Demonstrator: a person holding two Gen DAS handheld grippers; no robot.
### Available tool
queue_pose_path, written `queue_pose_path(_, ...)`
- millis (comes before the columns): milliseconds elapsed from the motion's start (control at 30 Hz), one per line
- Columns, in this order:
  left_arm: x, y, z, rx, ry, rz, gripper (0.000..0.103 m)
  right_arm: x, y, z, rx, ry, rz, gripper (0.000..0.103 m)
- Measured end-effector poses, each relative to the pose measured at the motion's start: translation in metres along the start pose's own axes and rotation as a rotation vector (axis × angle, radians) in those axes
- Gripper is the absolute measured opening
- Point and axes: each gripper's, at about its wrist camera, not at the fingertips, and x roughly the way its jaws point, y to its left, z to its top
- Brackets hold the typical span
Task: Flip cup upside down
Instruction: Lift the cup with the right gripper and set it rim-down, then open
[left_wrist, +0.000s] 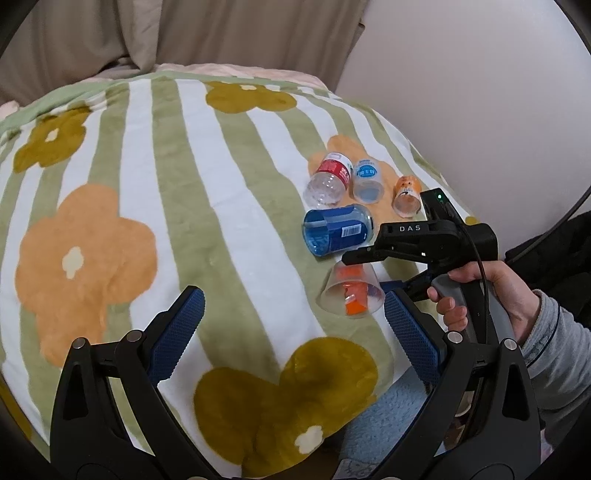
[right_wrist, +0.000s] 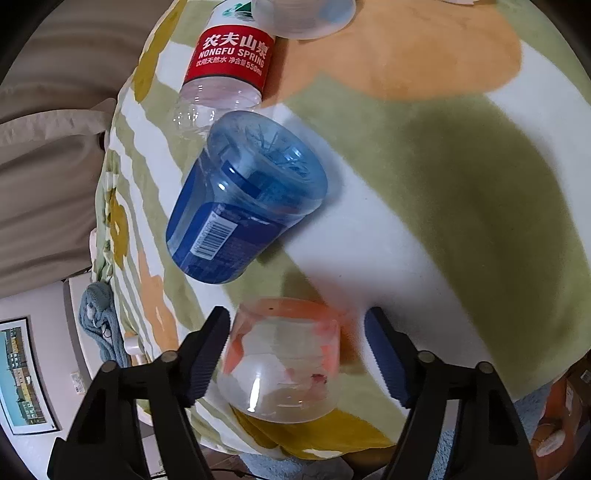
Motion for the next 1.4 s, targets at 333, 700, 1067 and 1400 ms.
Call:
queue_pose_path(333,-0.005,-0.003,-0.001,-0.012,-0.010,0.000,0.098,0.007,0.011,-0.007,-0.045,-0.001,0.025,0.058)
queue_pose_path(700,-0.027,0.004,-0.009,-0.047,-0.129,0.011,0.098,-0.042,0.048,-0.101,-0.681,-0.577,-0.037,0.057)
queue_pose_path(1067,-0.044,0.000,-0.021,0.008,-0.140,0.092,0.098,0.023,0.019,-0.144,-0.989,-0.884,-0.243,0.057)
queue_pose_path(1400,-0.035,-0.008,-0.028,0.010,-0.143,0.057,0.098,0.018,0.016,-0.156,-0.965,-0.828,-0.253,0.058)
